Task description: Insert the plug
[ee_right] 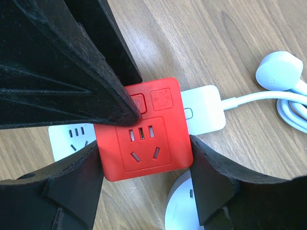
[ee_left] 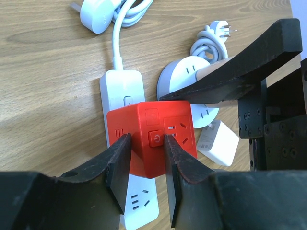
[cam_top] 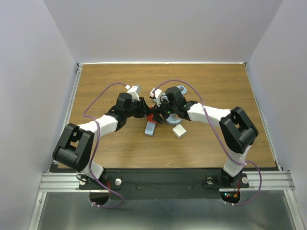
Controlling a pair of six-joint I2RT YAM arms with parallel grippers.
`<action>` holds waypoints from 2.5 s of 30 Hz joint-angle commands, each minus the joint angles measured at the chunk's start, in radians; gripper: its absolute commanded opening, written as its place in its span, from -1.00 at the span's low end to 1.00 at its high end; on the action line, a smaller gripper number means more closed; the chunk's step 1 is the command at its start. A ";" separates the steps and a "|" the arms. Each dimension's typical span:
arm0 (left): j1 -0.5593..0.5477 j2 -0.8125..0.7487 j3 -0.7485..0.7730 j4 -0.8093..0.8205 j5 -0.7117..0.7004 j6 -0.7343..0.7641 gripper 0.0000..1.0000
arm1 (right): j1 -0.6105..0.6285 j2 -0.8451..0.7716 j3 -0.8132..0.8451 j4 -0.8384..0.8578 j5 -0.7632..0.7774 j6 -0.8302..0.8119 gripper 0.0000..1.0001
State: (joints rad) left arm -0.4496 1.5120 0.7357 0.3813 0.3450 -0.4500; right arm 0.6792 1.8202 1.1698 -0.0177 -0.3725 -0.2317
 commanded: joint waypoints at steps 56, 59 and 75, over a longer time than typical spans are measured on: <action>-0.069 0.149 -0.220 -0.093 -0.006 -0.049 -1.00 | 0.068 0.168 -0.153 -0.008 0.075 0.124 -0.99; -0.078 0.154 -0.223 -0.094 -0.006 -0.053 -1.00 | 0.068 0.175 -0.142 -0.011 0.061 0.132 -0.99; -0.081 0.062 -0.044 -0.160 -0.073 -0.036 0.41 | 0.068 0.120 -0.142 -0.008 0.116 0.201 -0.99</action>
State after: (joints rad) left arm -0.4721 1.5219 0.6567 0.5232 0.2726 -0.5373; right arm 0.6956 1.8336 1.0653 0.1680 -0.3168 -0.1555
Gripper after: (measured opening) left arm 0.545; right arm 0.694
